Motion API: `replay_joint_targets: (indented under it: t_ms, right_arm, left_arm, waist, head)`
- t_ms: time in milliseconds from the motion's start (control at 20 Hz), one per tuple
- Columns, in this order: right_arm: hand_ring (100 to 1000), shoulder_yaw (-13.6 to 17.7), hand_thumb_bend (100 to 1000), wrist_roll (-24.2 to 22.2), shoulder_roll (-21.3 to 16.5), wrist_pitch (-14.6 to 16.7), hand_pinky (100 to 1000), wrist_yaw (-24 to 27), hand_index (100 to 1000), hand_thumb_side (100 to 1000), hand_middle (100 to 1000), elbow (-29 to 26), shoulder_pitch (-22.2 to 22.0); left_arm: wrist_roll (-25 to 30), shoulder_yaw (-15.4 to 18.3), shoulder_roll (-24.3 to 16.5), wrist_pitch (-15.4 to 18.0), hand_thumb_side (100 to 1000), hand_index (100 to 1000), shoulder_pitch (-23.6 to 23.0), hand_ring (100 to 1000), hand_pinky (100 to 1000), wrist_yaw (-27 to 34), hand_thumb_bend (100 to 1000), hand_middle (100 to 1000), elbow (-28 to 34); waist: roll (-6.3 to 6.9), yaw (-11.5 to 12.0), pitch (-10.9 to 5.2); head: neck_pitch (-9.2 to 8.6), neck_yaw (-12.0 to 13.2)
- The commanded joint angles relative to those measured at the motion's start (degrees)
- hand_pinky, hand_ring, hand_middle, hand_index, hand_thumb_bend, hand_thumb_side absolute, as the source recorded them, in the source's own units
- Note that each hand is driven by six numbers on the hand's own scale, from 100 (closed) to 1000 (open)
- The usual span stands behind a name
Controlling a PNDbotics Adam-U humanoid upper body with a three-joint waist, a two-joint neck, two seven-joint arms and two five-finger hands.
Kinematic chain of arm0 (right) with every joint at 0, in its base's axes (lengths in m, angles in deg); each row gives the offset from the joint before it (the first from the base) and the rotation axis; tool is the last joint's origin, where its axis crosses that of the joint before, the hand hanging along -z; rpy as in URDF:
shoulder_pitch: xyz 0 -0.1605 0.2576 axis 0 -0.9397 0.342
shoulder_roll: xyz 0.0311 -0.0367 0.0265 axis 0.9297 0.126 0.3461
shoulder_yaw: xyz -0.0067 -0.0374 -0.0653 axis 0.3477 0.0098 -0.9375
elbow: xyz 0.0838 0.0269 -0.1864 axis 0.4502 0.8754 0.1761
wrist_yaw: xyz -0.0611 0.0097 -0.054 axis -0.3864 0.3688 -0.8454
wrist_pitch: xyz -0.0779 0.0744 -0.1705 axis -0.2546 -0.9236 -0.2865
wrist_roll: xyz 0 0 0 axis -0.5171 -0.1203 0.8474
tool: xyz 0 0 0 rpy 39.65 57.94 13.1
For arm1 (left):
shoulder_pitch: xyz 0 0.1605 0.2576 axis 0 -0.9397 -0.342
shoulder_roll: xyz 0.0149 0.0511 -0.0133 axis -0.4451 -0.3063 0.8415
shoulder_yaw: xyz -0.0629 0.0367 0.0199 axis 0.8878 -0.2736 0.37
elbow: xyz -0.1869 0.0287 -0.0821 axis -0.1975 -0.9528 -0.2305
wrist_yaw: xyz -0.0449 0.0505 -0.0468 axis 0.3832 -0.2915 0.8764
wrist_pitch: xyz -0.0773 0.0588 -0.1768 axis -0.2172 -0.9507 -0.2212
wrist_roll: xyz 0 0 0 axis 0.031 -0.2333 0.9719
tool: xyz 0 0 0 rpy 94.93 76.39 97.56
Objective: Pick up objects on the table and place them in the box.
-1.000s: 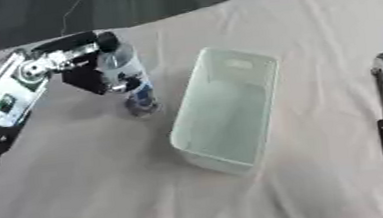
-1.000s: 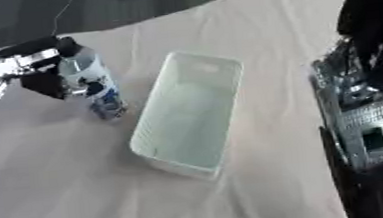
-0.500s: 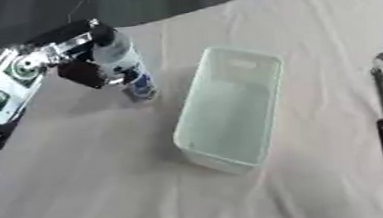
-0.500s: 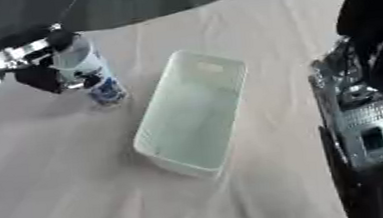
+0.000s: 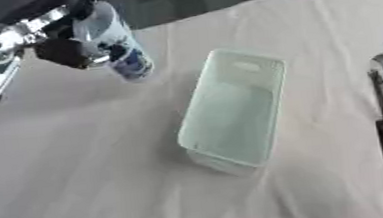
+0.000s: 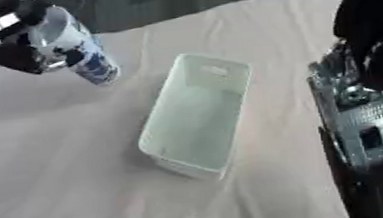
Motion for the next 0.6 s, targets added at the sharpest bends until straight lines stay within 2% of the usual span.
replay_joint_targets:
  t_ms: [50,600]
  right_arm:
    - [519,0.4,100,0.7,-1.0,0.4,407,-0.2,639,1000,564,-0.7,0.1]
    - [518,0.1,100,0.5,-0.8,0.6,407,-0.2,639,1000,563,-0.7,0.1]
  left_arm:
    - [-1.3,1.3,-2.5,-1.0,551,452,1.7,100,100,4.1,100,140,2.9]
    - [-0.5,-0.7,-1.9,-5.3,554,455,4.2,100,100,15.9,100,139,9.6]
  waist:
    - [-0.03,0.2,-1.20]
    - [0.31,0.0,-1.59]
  head:
    - [-0.06,-0.9]
    - [-0.06,-1.8]
